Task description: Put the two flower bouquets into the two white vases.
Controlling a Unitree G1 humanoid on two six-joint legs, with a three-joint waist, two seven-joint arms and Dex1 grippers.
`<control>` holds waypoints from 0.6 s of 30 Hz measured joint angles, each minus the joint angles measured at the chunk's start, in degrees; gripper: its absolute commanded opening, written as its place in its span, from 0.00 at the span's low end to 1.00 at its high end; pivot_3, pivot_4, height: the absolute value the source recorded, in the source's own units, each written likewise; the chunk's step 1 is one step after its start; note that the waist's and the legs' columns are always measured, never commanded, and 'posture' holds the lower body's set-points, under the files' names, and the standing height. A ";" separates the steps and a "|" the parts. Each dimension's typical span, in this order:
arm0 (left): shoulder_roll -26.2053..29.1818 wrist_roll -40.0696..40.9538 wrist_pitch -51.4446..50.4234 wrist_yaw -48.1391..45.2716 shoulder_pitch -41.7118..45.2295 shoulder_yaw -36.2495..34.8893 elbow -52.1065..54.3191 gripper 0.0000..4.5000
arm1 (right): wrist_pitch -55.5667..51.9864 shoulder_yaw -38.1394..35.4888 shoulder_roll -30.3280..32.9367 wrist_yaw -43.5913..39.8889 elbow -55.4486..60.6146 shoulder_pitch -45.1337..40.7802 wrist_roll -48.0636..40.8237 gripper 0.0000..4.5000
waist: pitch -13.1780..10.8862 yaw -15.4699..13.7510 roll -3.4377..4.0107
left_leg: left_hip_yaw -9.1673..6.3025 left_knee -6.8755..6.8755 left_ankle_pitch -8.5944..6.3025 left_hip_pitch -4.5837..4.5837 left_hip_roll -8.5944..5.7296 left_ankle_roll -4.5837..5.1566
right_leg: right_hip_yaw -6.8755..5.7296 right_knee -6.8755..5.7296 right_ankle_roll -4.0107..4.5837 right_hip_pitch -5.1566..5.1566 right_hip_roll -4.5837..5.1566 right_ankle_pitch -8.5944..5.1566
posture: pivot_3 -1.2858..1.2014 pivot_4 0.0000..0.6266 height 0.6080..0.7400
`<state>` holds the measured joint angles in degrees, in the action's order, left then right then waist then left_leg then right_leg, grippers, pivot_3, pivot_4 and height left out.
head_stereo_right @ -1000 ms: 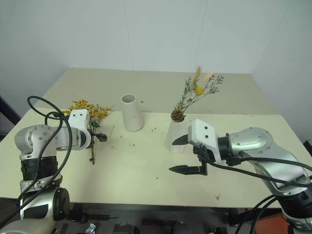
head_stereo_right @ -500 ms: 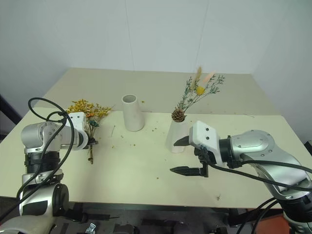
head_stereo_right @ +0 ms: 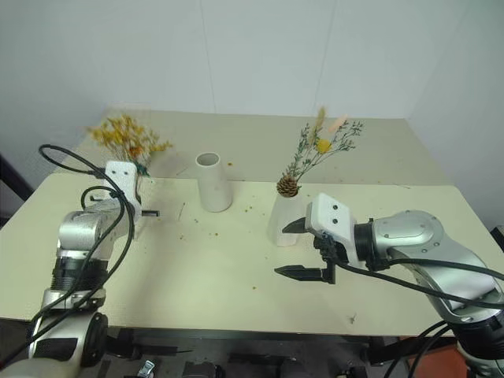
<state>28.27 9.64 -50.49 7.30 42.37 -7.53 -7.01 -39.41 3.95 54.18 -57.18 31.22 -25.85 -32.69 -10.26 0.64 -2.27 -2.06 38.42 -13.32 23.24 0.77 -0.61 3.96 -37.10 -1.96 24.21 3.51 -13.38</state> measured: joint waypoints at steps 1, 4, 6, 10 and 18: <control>1.09 -1.31 5.32 -0.79 0.18 0.01 -0.27 0.00 | 0.00 -0.07 -0.33 0.46 0.31 0.25 -0.04 1.00 | 0.00 0.00 0.00 | 0.01 0.01 0.00 0.01 0.00 0.00 | 0.00 0.01 -0.01 0.00 0.00 0.00 | 0.52 0.24 1.00; 3.01 -3.64 16.70 -3.25 3.69 -0.07 -3.84 0.00 | -0.05 -1.72 -1.01 1.94 1.10 2.06 -0.32 1.00 | 0.00 -0.21 0.00 | 0.01 0.01 0.00 0.02 -0.01 0.00 | -0.03 0.04 -0.01 -0.02 0.00 0.00 | 0.52 0.24 1.00; 1.85 -0.96 22.38 -6.17 8.58 -3.50 -8.09 0.00 | -0.61 -3.84 -1.51 3.59 1.89 3.87 -1.00 1.00 | 0.00 -0.83 -0.01 | 0.01 0.05 0.00 0.07 -0.01 0.00 | -0.07 0.05 -0.02 -0.03 0.00 0.00 | 0.52 0.24 1.00; 0.12 8.68 36.30 -18.62 14.89 -11.37 -15.32 0.00 | -1.32 -6.12 -1.84 6.42 3.98 7.09 -1.80 1.00 | 0.01 -0.94 -0.01 | 0.06 0.05 0.00 0.06 -0.01 0.01 | -0.06 0.10 -0.02 -0.04 0.00 0.00 | 0.52 0.24 1.00; -4.08 19.79 57.16 -40.76 27.13 -20.71 -43.93 0.00 | -4.31 -7.10 -3.27 11.84 8.98 9.24 -3.15 1.00 | 0.00 -0.32 -0.03 | 0.07 0.28 0.00 0.07 -0.01 0.03 | -0.07 0.03 -0.09 -0.13 -0.06 0.03 | 0.52 0.24 1.00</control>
<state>24.19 29.43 6.66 -33.46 69.49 -28.24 -50.94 -43.72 -3.15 50.91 -45.34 40.21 -16.61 -35.84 -10.26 0.32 -2.30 -1.99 38.69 -13.32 23.31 0.76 -0.58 3.89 -37.07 -2.05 24.08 3.45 -13.36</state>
